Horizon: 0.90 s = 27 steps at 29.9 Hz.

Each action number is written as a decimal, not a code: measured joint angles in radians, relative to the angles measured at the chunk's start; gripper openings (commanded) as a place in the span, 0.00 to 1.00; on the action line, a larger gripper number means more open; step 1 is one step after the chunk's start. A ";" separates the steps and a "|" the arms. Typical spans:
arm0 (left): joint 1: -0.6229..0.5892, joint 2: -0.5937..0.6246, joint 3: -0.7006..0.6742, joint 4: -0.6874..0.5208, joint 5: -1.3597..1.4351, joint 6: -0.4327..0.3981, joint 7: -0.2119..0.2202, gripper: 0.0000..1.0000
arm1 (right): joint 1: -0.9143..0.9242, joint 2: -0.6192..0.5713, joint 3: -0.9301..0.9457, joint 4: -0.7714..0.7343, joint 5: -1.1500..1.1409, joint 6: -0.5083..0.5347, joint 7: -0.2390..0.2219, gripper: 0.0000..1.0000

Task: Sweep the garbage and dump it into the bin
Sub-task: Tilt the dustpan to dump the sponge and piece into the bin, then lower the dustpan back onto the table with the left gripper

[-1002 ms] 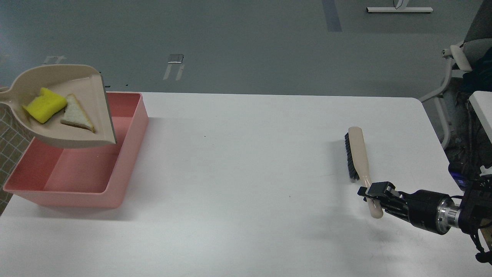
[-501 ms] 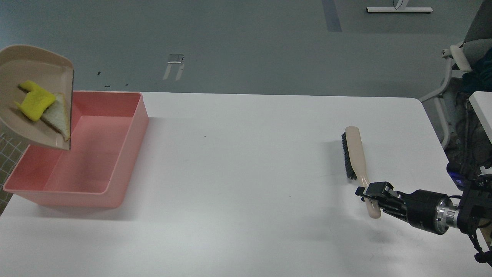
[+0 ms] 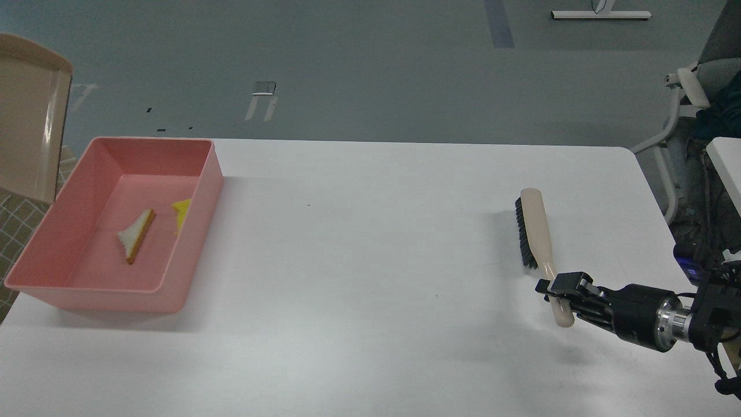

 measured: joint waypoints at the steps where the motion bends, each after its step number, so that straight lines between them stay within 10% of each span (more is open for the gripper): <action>1: -0.018 0.013 0.000 -0.003 -0.016 0.000 0.001 0.00 | 0.000 0.000 0.001 0.000 0.000 0.000 0.000 0.00; 13: -0.351 0.076 0.213 -0.081 -0.328 -0.223 0.128 0.00 | 0.010 0.010 0.019 -0.012 -0.007 0.005 0.000 0.00; 27: -0.712 -0.485 0.657 -0.019 -0.408 -0.260 0.320 0.00 | 0.008 0.009 0.015 -0.051 -0.062 0.007 0.000 0.00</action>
